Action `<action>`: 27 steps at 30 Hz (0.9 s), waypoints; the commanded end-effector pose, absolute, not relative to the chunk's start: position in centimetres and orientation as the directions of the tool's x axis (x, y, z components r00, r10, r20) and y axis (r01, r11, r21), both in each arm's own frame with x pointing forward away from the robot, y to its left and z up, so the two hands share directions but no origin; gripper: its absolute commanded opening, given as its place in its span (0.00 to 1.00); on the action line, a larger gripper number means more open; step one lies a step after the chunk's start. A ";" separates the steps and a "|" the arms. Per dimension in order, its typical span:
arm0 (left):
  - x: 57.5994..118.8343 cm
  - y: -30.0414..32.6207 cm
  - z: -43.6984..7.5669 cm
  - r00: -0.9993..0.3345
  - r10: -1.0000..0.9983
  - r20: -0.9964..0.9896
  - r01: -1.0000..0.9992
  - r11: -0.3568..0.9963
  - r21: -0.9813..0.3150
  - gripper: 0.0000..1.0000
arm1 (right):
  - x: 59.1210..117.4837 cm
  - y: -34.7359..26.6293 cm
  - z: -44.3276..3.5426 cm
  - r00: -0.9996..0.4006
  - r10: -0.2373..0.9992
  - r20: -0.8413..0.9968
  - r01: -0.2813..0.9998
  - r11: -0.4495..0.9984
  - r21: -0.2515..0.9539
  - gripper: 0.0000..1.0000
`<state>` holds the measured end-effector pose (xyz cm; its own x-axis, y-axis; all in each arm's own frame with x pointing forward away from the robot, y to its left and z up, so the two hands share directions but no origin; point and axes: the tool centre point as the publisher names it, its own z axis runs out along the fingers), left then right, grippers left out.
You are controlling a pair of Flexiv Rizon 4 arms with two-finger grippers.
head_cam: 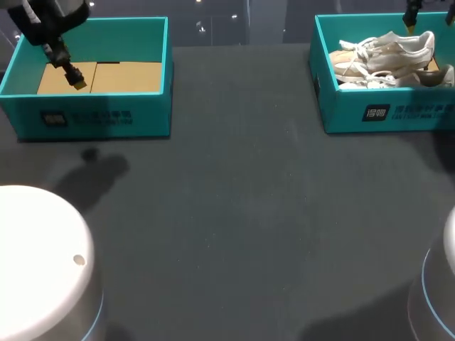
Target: Take the shoe out of the shoebox, open the shoe tongue, remove and reinsert the insole, then place the shoe into the shoebox
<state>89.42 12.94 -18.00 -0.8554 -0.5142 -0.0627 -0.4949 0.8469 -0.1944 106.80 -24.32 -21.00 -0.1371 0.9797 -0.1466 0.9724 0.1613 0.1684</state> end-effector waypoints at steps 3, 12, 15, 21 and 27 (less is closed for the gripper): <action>91.7 13.3 -17.9 -0.678 -0.732 0.069 -0.735 0.675 -0.062 1.00 | 103.9 -24.0 -20.7 -0.137 0.980 -0.142 0.963 0.166 0.211 1.00; 92.8 15.0 -18.0 -0.526 -0.850 0.042 -0.850 0.526 -0.005 1.00 | 101.8 -23.0 -21.2 -0.159 0.981 -0.114 0.961 0.180 0.211 1.00; 93.1 15.8 -18.1 -0.483 -0.875 0.039 -0.875 0.484 -0.002 1.00 | 101.0 -22.8 -21.4 -0.154 0.983 -0.103 0.961 0.173 0.214 1.00; 93.6 17.2 -18.5 -0.424 -0.905 0.019 -0.906 0.424 0.002 1.00 | 99.9 -22.4 -21.6 -0.142 0.985 -0.099 0.965 0.160 0.208 1.00; 93.7 18.1 -18.8 -0.355 -0.935 -0.002 -0.935 0.355 0.019 1.00 | 99.5 -22.0 -21.5 -0.134 0.985 -0.104 0.965 0.154 0.210 1.00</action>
